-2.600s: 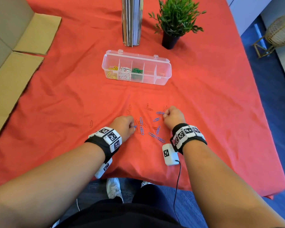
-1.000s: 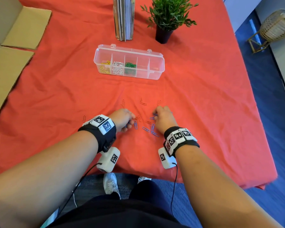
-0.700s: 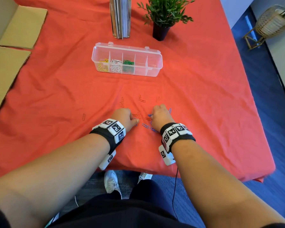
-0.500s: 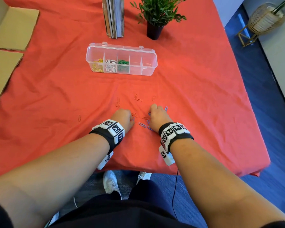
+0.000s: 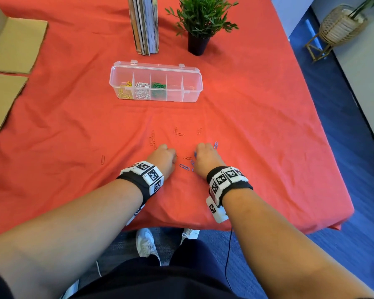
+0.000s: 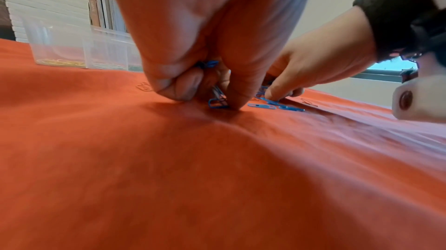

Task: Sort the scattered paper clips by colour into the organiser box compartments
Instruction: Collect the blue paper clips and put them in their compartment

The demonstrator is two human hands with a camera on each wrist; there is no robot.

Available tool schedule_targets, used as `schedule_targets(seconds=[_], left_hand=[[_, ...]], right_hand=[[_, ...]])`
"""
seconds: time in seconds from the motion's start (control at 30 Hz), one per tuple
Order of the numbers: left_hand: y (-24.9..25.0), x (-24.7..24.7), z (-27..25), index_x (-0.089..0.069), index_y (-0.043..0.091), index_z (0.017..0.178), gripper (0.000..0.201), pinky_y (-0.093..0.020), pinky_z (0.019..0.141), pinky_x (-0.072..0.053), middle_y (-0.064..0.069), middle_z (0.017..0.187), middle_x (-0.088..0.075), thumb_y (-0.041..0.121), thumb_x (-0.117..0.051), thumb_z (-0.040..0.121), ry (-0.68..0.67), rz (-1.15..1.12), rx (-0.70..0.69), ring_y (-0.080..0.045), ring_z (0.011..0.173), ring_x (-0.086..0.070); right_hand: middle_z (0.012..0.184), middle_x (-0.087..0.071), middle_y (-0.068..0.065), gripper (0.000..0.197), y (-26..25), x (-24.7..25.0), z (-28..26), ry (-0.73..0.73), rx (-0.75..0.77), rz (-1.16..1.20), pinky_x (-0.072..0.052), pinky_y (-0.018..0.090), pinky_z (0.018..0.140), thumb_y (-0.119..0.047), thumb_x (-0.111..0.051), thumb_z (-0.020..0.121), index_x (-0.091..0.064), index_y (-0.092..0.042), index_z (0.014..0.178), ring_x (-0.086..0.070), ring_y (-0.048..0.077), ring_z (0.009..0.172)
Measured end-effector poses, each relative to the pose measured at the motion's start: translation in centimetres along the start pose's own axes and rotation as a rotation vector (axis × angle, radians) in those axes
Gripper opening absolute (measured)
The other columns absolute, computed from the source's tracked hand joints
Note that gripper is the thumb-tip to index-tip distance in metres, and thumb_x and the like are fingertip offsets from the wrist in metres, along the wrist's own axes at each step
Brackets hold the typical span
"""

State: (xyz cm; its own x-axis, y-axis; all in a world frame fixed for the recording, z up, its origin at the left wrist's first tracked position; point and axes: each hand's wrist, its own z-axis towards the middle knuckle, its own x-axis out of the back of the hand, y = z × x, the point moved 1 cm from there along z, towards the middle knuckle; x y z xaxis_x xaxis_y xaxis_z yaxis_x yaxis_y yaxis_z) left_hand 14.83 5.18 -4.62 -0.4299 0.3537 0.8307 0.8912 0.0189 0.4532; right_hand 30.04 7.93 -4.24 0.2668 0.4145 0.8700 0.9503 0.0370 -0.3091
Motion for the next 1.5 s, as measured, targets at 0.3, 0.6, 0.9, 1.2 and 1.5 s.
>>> schedule_targets(seconds=[0.3, 0.6, 0.9, 1.2, 1.5], left_hand=[[0.5, 1.4, -0.8, -0.058, 0.018, 0.084, 0.017, -0.025, 0.058, -0.038, -0.003, 0.072, -0.053, 0.008, -0.045, 0.090, -0.040, -0.726, 0.210, -0.021, 0.068, -0.050], [1.5, 3.4, -1.5, -0.058, 0.005, 0.083, 0.033, -0.041, 0.074, -0.056, -0.014, 0.082, -0.063, 0.023, -0.032, 0.090, -0.313, -1.692, 0.532, -0.026, 0.078, -0.063], [2.3, 1.3, -0.8, -0.063, 0.017, 0.070, 0.019, -0.022, 0.052, -0.038, 0.004, 0.059, -0.054, 0.031, -0.064, 0.083, -0.006, -0.577, 0.167, -0.012, 0.053, -0.045], [2.1, -0.5, -0.5, -0.067, 0.017, 0.097, 0.017, -0.029, 0.086, -0.042, -0.010, 0.104, -0.060, 0.024, -0.061, 0.083, -0.059, 0.038, -0.067, -0.027, 0.100, -0.059], [1.4, -0.7, -0.9, -0.059, 0.005, 0.103, 0.025, -0.038, 0.092, -0.044, -0.016, 0.114, -0.055, 0.025, -0.056, 0.090, -0.107, 0.059, -0.035, -0.033, 0.107, -0.056]], right_hand=[[0.052, -0.045, -0.003, 0.031, 5.3, 4.3, 0.0, 0.071, -0.357, 1.261, -0.028, 0.012, 0.033, 0.007, -0.037, 0.083, -0.053, -0.018, 0.074, -0.039, 0.004, 0.036], [0.060, -0.046, 0.003, 0.018, 6.1, 4.2, 1.3, 0.144, -0.465, 1.145, -0.039, 0.016, 0.035, -0.003, -0.056, 0.082, -0.054, -0.016, 0.070, -0.042, 0.012, 0.048], [0.077, -0.056, 0.014, 0.034, 5.5, 4.8, 3.0, 0.125, -0.391, 0.497, -0.045, 0.033, 0.066, -0.024, -0.060, 0.084, -0.045, -0.016, 0.055, -0.052, 0.024, 0.069], [0.126, -0.055, 0.021, 0.035, 3.0, 3.0, 2.6, 0.049, -0.234, 0.088, -0.044, 0.034, 0.096, -0.022, -0.043, 0.092, -0.053, 0.000, 0.118, -0.055, 0.035, 0.117], [0.111, -0.062, 0.019, 0.026, -0.1, -0.4, -1.3, -0.038, -0.038, 0.077, -0.048, 0.035, 0.085, -0.020, -0.059, 0.084, -0.055, -0.004, 0.105, -0.060, 0.033, 0.103]])
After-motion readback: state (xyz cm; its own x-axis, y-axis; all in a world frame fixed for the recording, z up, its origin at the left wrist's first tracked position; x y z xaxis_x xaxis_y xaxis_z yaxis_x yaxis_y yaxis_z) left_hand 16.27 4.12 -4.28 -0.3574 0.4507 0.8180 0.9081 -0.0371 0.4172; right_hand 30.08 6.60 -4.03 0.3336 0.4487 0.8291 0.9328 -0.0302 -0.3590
